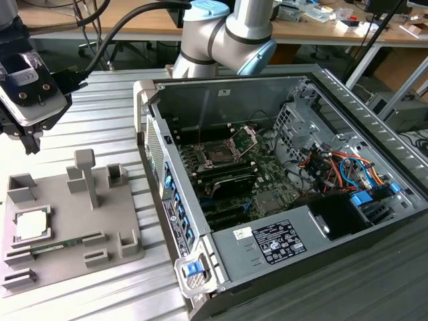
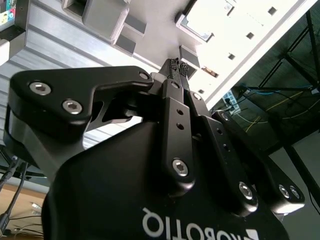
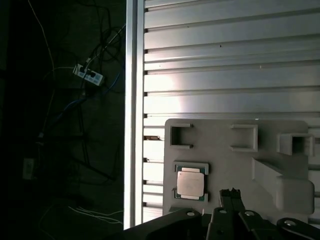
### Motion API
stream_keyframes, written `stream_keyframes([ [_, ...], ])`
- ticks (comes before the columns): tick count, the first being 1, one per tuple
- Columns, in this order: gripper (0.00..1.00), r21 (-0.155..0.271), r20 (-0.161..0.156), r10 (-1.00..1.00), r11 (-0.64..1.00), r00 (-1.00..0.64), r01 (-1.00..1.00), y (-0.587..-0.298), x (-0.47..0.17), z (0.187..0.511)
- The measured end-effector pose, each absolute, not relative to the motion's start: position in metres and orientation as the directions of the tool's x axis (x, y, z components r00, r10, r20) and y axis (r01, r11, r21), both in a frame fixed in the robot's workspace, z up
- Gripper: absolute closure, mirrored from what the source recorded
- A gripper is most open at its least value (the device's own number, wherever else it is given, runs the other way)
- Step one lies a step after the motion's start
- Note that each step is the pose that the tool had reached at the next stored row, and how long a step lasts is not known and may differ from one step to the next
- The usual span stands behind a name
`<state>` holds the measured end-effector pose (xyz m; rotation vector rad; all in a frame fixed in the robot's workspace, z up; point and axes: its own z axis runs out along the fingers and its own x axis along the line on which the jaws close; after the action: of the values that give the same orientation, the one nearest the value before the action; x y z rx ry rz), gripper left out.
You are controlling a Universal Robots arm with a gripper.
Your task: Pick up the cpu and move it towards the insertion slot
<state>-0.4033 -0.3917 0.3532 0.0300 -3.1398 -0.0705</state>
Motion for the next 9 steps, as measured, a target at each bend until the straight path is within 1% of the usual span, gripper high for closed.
stream_keyframes([
  [9, 0.89, 0.045, 0.0, -0.019, 0.999, -1.0, -0.019, -0.3916, -0.4036, 0.3501],
])
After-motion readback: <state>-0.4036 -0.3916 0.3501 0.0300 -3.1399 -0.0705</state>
